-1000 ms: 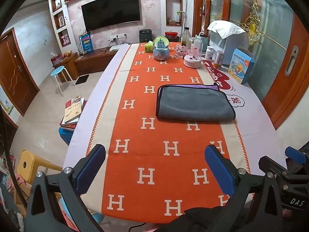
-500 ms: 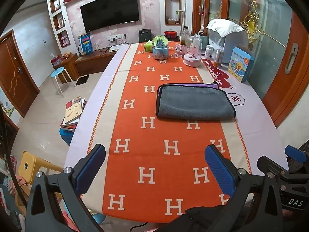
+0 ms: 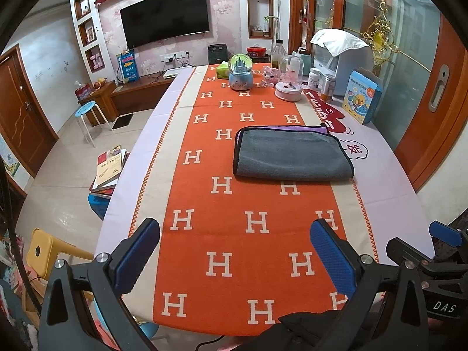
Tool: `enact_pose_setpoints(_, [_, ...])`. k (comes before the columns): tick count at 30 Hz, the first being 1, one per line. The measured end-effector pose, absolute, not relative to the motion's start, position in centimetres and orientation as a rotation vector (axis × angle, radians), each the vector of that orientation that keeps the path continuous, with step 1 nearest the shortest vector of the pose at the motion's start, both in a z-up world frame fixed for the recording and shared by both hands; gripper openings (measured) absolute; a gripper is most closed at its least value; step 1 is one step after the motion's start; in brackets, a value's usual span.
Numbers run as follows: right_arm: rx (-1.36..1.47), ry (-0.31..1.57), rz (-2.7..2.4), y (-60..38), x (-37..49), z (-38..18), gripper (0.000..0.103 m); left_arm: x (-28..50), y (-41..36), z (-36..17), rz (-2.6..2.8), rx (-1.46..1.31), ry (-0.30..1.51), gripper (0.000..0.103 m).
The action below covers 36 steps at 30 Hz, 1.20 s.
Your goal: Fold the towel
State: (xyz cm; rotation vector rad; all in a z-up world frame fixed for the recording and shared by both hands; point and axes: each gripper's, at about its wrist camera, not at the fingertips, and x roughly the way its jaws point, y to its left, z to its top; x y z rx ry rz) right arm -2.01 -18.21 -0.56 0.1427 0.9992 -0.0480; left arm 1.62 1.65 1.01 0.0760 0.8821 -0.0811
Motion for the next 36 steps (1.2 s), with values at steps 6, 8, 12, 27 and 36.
enact_pose_setpoints(6, [0.142,1.001,-0.047,-18.19,-2.01,-0.54,0.103,1.55,1.51,1.00,-0.083,0.076,0.882,0.102])
enact_pose_setpoints(8, [0.142,1.000,-0.048,-18.18,-1.97,-0.54,0.103,1.54,1.52,1.01,-0.083,0.075,0.882,0.102])
enact_pose_setpoints(12, [0.142,1.001,-0.048,-18.17,-2.03,-0.57,0.103,1.51,1.47,0.98,-0.083,0.076,0.883,0.102])
enact_pose_setpoints(27, [0.139,1.005,-0.049,-18.12,-2.14,-0.69,0.103,1.41,1.10,0.79,-0.090,0.077,0.886,0.102])
enact_pose_setpoints(36, [0.139,1.004,-0.050,-18.05,-2.00,-0.65,0.103,1.40,1.06,0.80,-0.089,0.077,0.886,0.102])
